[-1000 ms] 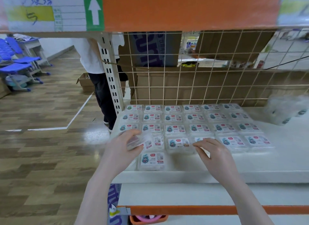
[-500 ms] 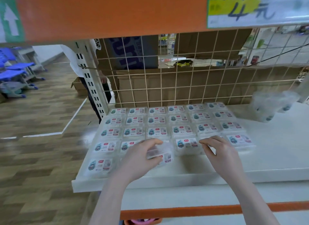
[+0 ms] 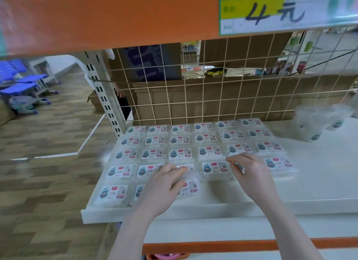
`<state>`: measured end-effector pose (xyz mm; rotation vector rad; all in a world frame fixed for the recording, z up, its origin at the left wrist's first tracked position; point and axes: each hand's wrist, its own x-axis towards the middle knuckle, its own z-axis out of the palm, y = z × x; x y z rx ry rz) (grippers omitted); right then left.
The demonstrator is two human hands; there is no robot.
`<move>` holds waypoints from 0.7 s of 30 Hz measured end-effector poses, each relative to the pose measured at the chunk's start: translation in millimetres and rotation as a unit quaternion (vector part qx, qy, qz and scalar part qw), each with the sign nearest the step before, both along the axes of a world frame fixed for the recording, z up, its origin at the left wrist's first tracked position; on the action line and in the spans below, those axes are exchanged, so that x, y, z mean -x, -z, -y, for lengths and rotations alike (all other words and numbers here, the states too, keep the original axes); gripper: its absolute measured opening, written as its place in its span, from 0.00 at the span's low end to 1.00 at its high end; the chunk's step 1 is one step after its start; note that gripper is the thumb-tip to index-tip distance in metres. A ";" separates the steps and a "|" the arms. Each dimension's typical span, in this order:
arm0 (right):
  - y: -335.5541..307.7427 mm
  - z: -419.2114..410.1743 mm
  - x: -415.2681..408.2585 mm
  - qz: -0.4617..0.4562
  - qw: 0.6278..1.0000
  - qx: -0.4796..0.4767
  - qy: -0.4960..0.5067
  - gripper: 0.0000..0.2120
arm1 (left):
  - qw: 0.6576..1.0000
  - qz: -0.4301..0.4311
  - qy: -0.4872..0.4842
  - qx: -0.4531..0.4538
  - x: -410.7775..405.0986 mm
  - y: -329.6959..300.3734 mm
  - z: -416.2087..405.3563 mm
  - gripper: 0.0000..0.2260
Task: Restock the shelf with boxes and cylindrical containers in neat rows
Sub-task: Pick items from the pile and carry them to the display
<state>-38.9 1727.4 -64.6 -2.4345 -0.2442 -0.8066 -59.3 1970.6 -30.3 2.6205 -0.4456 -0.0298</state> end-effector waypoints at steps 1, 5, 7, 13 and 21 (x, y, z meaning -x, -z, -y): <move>0.7 -0.4 -1.0 -0.001 1.000 0.002 0.001 0.08 | 1.000 -0.001 0.003 0.000 -0.9 0.4 -0.6 0.16; 4.3 -0.5 -5.6 -0.005 0.999 0.036 0.015 0.10 | 1.000 -0.002 0.011 0.000 -4.0 0.6 -3.6 0.16; 7.0 -1.1 -6.3 -0.004 0.998 0.055 0.025 0.11 | 1.000 0.007 0.011 -0.004 -4.5 0.4 -4.2 0.16; 10.4 -2.5 -2.9 -0.002 0.997 0.068 0.044 0.12 | 0.998 0.063 0.000 -0.019 -2.0 0.2 -1.4 0.15; 11.4 -0.8 -2.2 -0.010 0.997 0.061 0.044 0.12 | 0.996 0.075 0.025 -0.041 -0.6 0.3 -2.7 0.15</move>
